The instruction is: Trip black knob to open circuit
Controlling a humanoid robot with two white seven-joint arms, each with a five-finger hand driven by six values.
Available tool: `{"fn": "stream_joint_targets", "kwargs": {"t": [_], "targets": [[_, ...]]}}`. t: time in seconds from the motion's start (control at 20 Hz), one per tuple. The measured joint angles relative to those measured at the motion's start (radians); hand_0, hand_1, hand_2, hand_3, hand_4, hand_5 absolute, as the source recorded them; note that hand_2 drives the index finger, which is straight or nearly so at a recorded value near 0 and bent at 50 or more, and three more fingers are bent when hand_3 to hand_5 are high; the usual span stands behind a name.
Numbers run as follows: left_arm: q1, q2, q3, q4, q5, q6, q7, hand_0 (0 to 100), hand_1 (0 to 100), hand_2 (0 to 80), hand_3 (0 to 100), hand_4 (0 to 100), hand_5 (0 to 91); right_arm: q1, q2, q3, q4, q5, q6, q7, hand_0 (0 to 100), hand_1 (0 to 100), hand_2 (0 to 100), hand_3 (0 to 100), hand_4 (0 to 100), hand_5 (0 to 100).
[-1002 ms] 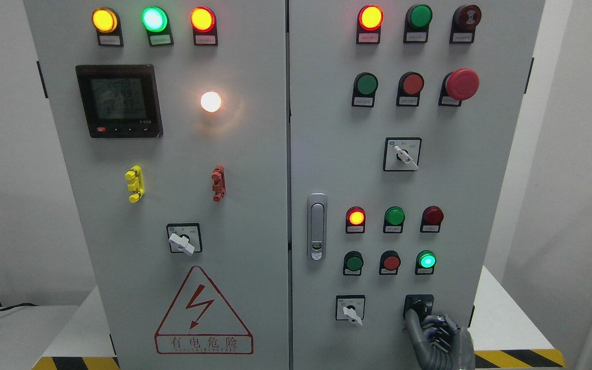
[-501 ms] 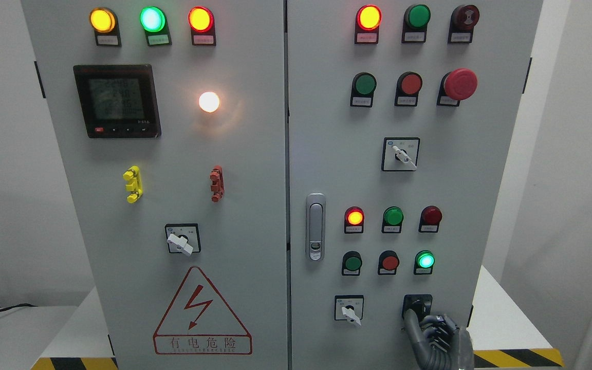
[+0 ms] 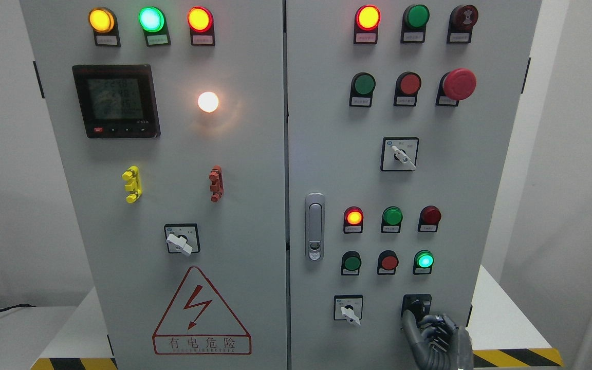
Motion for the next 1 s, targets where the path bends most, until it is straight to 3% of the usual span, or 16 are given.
{"fn": "stream_joint_targets", "kwargs": {"t": [1.0], "targets": [[0.000,0.000,0.000,0.000,0.000,0.000,0.000,12,39,0.0,0,0,0.0,0.000,-0.001,0.001,0.004,0.061,-0.003,0.001,26,73,57,86,89,98]]}}
